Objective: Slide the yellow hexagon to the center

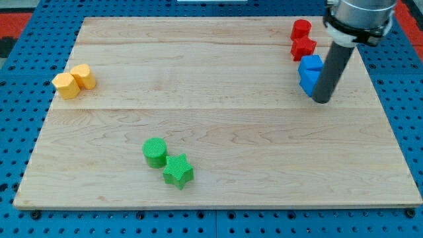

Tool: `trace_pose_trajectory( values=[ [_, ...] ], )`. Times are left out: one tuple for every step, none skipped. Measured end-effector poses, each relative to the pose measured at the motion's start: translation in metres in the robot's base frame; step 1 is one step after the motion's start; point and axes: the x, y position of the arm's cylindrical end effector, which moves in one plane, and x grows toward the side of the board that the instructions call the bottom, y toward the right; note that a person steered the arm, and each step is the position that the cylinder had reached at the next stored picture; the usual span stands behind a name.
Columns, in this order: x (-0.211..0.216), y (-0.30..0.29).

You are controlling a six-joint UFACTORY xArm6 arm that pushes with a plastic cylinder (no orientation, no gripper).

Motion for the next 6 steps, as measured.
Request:
trace_pose_trajectory(
  values=[
    [0.006, -0.013],
    [0.027, -0.058],
    [0.021, -0.15],
    [0.026, -0.28],
    [0.026, -0.41],
    [-0.005, -0.486]
  ],
)
